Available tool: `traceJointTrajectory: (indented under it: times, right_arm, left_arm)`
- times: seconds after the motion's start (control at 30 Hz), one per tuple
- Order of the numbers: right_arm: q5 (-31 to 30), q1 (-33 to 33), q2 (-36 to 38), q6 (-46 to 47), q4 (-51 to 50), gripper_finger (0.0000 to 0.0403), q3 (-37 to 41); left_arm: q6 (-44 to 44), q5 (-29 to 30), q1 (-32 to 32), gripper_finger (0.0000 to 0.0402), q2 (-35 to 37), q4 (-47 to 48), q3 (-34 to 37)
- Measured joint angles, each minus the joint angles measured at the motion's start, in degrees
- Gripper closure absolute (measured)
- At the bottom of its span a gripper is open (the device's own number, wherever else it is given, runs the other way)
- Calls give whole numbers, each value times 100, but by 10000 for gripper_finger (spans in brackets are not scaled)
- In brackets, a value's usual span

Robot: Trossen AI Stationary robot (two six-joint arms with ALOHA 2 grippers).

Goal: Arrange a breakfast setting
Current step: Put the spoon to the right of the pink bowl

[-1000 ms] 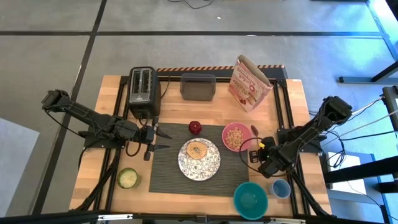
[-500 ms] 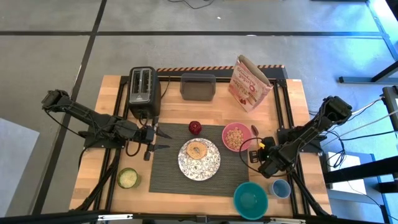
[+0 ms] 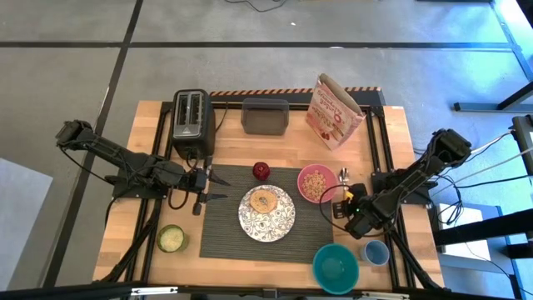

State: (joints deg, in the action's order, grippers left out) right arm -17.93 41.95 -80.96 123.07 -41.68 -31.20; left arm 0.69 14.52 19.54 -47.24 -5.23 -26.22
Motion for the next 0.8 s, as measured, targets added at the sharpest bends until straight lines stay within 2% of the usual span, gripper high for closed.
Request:
traceJointTrajectory:
  times: [0.07,0.17,0.47,0.67,0.8]
  right_arm:
    - [45,0,22,-12,-158,232,-84]
    - [227,-2,67,-110,-1021,236,-384]
    - [227,-2,331,-1103,-2686,244,-1777]
    - [-119,-2,471,-1574,-2829,244,-2352]
    - [-279,-22,484,-1481,-3282,244,-2244]
  left_arm:
    - [0,0,0,242,0,0,0]
    - [0,2,1,242,0,0,0]
    - [-37,-1,-1,242,2,-144,0]
    - [-46,-9,0,242,2,-179,0]
    - [-50,-13,0,242,1,-134,0]
